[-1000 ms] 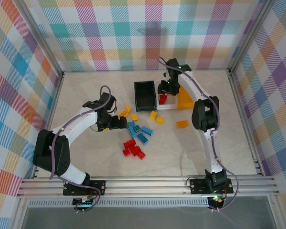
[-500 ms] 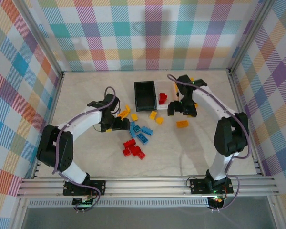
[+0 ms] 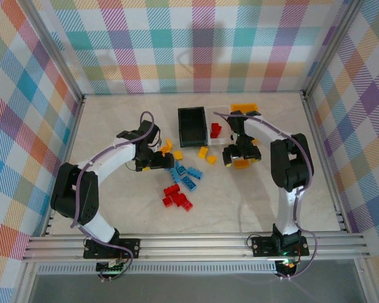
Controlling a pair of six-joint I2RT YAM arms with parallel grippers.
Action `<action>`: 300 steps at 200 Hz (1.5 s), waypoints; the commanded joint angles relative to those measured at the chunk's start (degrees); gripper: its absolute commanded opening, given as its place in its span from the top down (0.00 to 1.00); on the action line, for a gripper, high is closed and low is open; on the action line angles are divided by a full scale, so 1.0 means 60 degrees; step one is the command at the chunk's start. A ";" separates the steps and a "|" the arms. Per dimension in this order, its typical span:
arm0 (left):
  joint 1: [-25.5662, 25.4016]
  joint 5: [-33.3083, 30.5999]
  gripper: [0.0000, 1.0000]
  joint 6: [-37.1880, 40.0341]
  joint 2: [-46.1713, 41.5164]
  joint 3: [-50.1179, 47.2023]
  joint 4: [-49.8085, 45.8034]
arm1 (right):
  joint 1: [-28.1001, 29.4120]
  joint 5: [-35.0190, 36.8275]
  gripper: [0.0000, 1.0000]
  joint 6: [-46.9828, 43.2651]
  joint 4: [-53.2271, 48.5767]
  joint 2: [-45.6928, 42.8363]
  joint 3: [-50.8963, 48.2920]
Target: Sort the legos into containers by color
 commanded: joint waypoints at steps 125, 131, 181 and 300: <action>-0.0082 -0.0182 0.03 -0.0113 -0.0167 0.0012 -0.0175 | -0.0132 -0.0016 0.36 -0.0113 0.0396 0.0528 0.0000; -0.0083 -0.0197 0.03 -0.0098 -0.0162 0.0008 -0.0197 | -0.0130 -0.0018 0.37 -0.0098 0.0387 0.0475 -0.0020; -0.0088 -0.0162 0.03 -0.0064 -0.0128 -0.0011 -0.0120 | -0.0129 -0.0137 0.39 0.0178 -0.0031 -0.0499 0.0195; -0.0267 -0.0460 0.03 0.0559 -0.0270 0.0495 -0.0753 | -0.1862 -0.0711 0.40 0.1561 -0.1175 0.2041 0.6425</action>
